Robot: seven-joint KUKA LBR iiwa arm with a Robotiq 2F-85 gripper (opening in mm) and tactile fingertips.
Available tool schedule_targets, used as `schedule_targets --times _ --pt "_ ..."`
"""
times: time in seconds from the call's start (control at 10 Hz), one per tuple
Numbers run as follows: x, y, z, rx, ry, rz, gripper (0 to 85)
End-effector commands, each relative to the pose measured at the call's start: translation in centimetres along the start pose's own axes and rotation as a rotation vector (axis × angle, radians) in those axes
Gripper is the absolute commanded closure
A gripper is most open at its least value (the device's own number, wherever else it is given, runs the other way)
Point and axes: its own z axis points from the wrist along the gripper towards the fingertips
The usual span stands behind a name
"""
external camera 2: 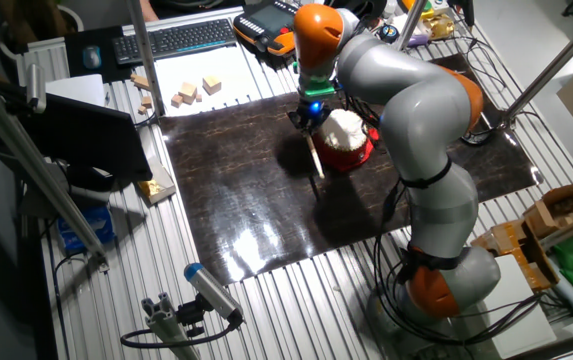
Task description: Play the drum
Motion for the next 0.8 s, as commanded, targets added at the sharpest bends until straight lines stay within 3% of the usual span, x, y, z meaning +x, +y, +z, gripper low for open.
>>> schedule_targets --times 0.0,0.2,0.3,0.4,0.5,0.6,0.7 --pt "0.0 0.04 0.02 -0.004 0.0 0.004 78.7" --pt "0.0 0.04 0.02 -0.024 0.007 0.022 82.0" --pt "0.0 0.04 0.02 -0.006 -0.009 0.043 81.7" --pt "0.0 0.04 0.02 0.048 -0.028 0.051 79.0" --pt "0.0 0.04 0.02 0.048 -0.033 0.062 77.3" --pt "0.0 0.04 0.02 0.041 -0.065 0.069 77.3" --pt "0.0 0.04 0.02 0.058 -0.085 0.078 77.3"
